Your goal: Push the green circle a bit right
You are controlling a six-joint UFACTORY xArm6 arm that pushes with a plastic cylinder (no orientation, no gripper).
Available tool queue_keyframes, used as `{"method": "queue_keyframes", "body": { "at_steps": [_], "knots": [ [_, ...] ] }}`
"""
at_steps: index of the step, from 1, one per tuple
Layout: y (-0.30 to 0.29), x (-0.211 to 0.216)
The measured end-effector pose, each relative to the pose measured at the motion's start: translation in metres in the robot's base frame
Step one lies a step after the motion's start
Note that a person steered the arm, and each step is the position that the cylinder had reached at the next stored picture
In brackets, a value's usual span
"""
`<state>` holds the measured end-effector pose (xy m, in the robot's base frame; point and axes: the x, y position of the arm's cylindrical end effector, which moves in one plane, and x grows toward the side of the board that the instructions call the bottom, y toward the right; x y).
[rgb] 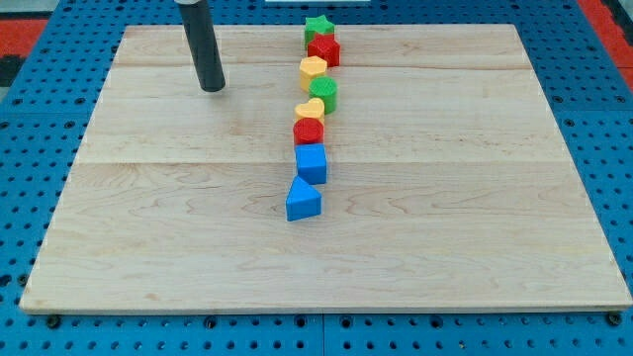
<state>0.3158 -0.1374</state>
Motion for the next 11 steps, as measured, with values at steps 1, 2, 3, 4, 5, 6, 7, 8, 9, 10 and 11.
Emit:
{"method": "queue_keyframes", "body": {
  "at_steps": [1, 2, 3, 4, 5, 6, 7, 8, 9, 10, 11],
  "knots": [
    [0.0, 0.0],
    [0.0, -0.003],
    [0.001, -0.004],
    [0.001, -0.004],
    [0.006, 0.0],
    [0.013, 0.007],
    [0.019, 0.009],
    [0.036, 0.01],
    [0.087, 0.01],
    [0.143, 0.01],
    [0.145, 0.024]
  ]
}}
